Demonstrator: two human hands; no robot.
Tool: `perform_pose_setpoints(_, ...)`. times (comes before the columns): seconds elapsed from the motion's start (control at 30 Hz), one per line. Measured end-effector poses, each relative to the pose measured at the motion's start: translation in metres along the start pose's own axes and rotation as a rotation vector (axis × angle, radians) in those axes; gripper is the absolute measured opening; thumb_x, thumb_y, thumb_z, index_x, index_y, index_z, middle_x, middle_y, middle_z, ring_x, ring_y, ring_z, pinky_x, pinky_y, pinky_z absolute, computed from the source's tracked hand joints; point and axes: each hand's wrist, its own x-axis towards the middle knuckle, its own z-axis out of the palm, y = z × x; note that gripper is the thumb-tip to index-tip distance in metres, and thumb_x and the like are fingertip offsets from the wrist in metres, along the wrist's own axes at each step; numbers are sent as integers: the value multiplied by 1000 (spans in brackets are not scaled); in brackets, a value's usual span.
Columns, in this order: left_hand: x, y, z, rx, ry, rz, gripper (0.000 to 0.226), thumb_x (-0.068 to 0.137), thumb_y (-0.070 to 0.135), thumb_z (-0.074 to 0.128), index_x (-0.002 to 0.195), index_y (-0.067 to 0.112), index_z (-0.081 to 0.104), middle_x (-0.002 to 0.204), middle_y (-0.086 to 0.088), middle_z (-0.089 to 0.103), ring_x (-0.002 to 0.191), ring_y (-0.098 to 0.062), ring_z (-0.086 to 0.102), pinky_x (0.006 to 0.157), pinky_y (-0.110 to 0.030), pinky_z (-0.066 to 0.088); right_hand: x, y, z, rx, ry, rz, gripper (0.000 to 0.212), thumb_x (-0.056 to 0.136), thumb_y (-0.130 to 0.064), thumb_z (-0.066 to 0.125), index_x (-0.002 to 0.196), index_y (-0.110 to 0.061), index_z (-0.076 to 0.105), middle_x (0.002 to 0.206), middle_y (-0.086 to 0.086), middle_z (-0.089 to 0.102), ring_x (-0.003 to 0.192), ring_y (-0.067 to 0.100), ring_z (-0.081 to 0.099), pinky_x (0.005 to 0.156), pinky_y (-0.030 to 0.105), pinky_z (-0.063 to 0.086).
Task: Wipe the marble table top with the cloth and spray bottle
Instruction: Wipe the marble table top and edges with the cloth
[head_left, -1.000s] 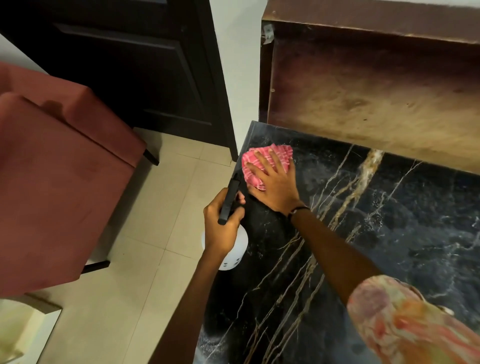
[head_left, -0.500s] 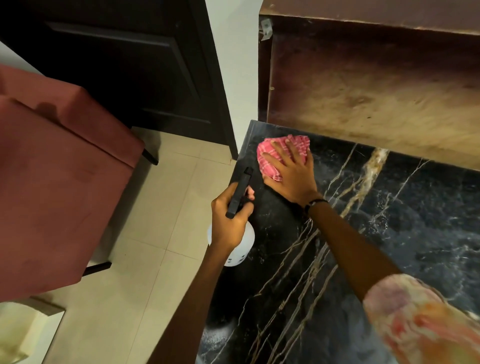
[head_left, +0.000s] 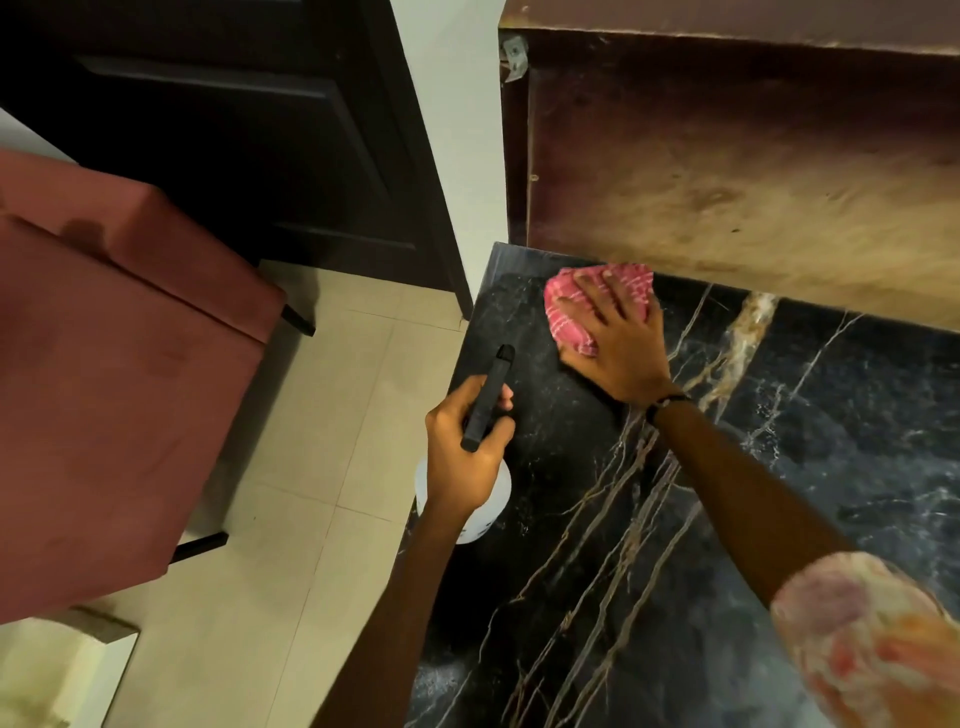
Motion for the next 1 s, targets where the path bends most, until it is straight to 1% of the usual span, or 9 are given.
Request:
perform_pose_setpoints(0.17, 1, -2, -2, -18, -14, -39, 23, 71, 21, 55, 89, 9, 64, 78, -3, 63, 57, -10, 52, 59, -19, 40, 42, -30, 0, 64, -30, 122, 69, 79, -65, 36, 138, -31, 47, 152, 5, 38, 140, 38, 31, 102, 73, 19)
perform_pose_setpoints(0.33, 2, -2, -3, -60, -22, -65, 17, 71, 15, 55, 86, 11, 63, 76, -2, 61, 51, -7, 50, 54, -15, 37, 5, -33, 8, 19, 7, -119, 68, 82, -65, 38, 139, -28, 48, 150, 7, 40, 140, 37, 31, 104, 71, 23)
perform_pose_setpoints(0.43, 3, -4, -3, -76, -33, -67, 17, 72, 16, 56, 87, 11, 63, 77, -3, 61, 53, -7, 51, 55, -14, 38, -35, -3, 5, 1, 35, -135, 69, 83, -66, 36, 143, -32, 38, 155, 4, 33, 143, 33, 24, 107, 67, 21)
perform_pose_setpoints(0.57, 3, -5, -3, -71, -47, -60, 20, 72, 22, 57, 87, 10, 63, 78, -5, 61, 54, -9, 50, 57, -15, 39, -41, 37, -7, 6, 10, 101, 73, 82, -71, 31, 146, -34, 34, 157, 3, 28, 144, 32, 22, 104, 71, 23)
perform_pose_setpoints(0.7, 3, -6, -3, -55, -63, -58, 21, 73, 23, 57, 88, 10, 63, 78, -3, 61, 55, -9, 51, 58, -16, 39, 5, 19, -11, 63, -51, 352, 82, 77, -74, 15, 150, -37, 23, 161, 0, 13, 147, 35, 7, 106, 72, 8)
perform_pose_setpoints(0.77, 3, -7, -4, -67, -80, -56, 21, 73, 22, 57, 88, 9, 63, 78, -3, 61, 55, -9, 50, 58, -17, 38, 18, 0, -11, 61, -77, 321, 78, 82, -72, 25, 150, -35, 23, 162, 2, 10, 147, 36, 5, 106, 73, 6)
perform_pose_setpoints(0.83, 3, -8, -5, -69, -93, -49, 21, 72, 22, 56, 88, 9, 63, 78, -3, 61, 55, -9, 50, 58, -17, 38, 14, -16, -6, 28, -80, 204, 72, 86, -67, 35, 149, -31, 30, 161, 6, 15, 147, 37, 10, 106, 75, 11)
perform_pose_setpoints(0.93, 5, -8, -5, -64, -116, -41, 22, 72, 23, 56, 87, 8, 63, 77, -3, 60, 53, -9, 51, 57, -16, 39, -23, -27, 1, -4, -48, 58, 71, 86, -67, 27, 145, -30, 38, 157, 7, 27, 145, 35, 20, 106, 72, 19)
perform_pose_setpoints(1.0, 6, -9, -6, -67, -121, -42, 22, 73, 23, 56, 87, 7, 63, 76, -2, 60, 53, -9, 51, 58, -17, 39, -54, -13, 4, -11, -32, 35, 69, 88, -69, 26, 146, -33, 36, 157, 5, 28, 145, 33, 21, 106, 69, 22)
